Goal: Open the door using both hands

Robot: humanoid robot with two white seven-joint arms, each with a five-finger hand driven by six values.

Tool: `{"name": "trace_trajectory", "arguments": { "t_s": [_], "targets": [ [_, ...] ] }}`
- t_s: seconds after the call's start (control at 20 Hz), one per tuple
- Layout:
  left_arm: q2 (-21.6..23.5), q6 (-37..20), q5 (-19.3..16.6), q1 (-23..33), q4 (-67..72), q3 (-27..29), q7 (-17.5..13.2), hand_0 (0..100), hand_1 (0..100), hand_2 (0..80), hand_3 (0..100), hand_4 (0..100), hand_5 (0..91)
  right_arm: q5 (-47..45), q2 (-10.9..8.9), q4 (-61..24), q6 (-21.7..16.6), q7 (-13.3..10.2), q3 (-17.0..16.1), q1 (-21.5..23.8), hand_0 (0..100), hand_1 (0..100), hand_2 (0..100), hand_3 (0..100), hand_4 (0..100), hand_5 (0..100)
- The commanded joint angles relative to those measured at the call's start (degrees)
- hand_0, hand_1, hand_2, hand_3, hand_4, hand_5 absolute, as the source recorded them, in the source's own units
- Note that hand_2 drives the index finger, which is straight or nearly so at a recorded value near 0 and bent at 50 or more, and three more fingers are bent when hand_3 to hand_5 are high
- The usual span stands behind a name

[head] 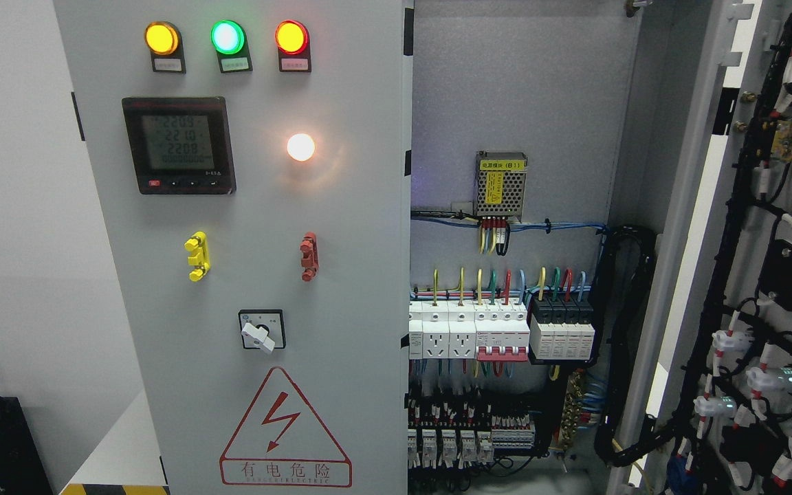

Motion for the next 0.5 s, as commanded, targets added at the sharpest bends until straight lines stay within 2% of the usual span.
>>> {"name": "trace_trajectory", "arguments": {
  "t_s": [0.0,0.2,0.45],
  "targets": [
    [-0.01,-0.12,0.02,0.07,-0.01,0.00,-0.01,0,0,0.0,0,0,0.0,-1.93,2.23,1.57,3.23,-0.02,-0.13,-7.06,39,0,0,0,0,0],
    [-0.01,-0.04,0.02,-0.01,-0.01,0.00,-0.01,0,0,0.0,0,0,0.0,-2.02,3.37,2.19,8.68,-0.11,-0.48,-11.02,39,0,0,0,0,0],
    [-0.01,-0.04,0.02,-0.01,-0.01,0.00,-0.01,0,0,0.0,0,0,0.0,-2.02,4.25,3.94,11.93,-0.02,-0.75,-14.89,39,0,0,0,0,0]
  ]
}}
